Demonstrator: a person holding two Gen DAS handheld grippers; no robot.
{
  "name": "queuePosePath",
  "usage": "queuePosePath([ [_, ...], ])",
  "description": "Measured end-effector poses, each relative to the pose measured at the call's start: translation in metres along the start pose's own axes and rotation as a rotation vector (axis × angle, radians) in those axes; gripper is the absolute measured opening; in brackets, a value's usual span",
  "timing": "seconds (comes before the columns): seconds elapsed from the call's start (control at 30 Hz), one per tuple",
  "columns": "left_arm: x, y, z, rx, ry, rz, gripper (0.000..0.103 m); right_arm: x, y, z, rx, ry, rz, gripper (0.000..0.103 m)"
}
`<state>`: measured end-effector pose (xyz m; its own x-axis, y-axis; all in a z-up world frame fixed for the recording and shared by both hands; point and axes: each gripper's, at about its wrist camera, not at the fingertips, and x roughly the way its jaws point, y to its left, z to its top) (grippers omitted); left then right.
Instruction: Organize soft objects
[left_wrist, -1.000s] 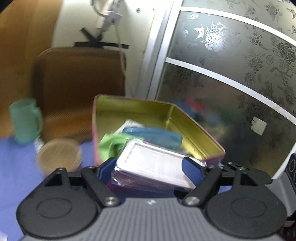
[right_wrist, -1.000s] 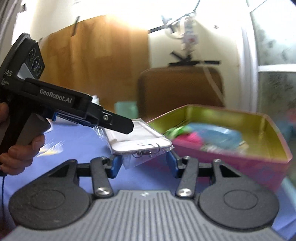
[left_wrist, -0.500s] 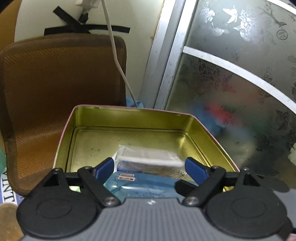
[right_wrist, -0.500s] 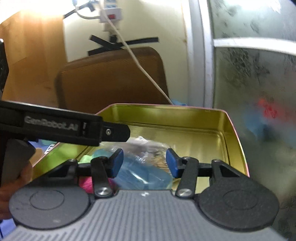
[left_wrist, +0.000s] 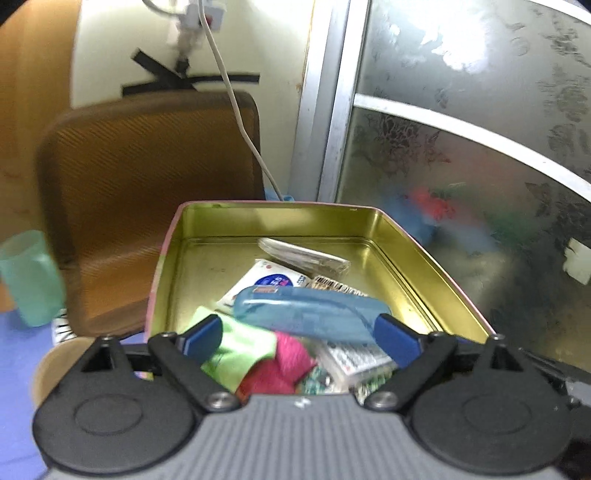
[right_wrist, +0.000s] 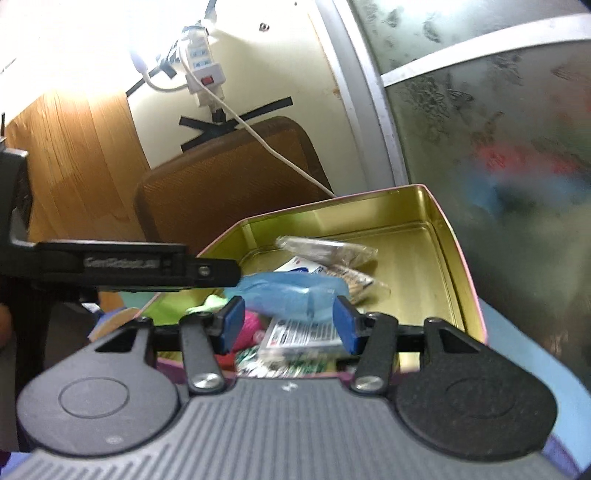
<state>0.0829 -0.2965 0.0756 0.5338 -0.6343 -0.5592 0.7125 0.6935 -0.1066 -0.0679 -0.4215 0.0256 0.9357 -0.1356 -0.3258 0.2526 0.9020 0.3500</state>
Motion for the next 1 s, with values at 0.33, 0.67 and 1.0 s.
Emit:
queuePosePath([
  [0.33, -0.068, -0.002, -0.050, -0.040, -0.015, 0.092, 0.103, -0.045, 0.028, -0.031, 0.054, 0.026, 0.007, 0.063],
  [0.67, -0.099, 0.007, -0.094, -0.060, 0.042, 0.206, 0.103, -0.061, 0.058, -0.059, 0.030, 0.098, 0.045, 0.070],
  [1.0, -0.106, 0.009, -0.112, -0.049, 0.049, 0.252, 0.103, -0.070, 0.066, -0.062, 0.044, 0.094, 0.040, 0.075],
])
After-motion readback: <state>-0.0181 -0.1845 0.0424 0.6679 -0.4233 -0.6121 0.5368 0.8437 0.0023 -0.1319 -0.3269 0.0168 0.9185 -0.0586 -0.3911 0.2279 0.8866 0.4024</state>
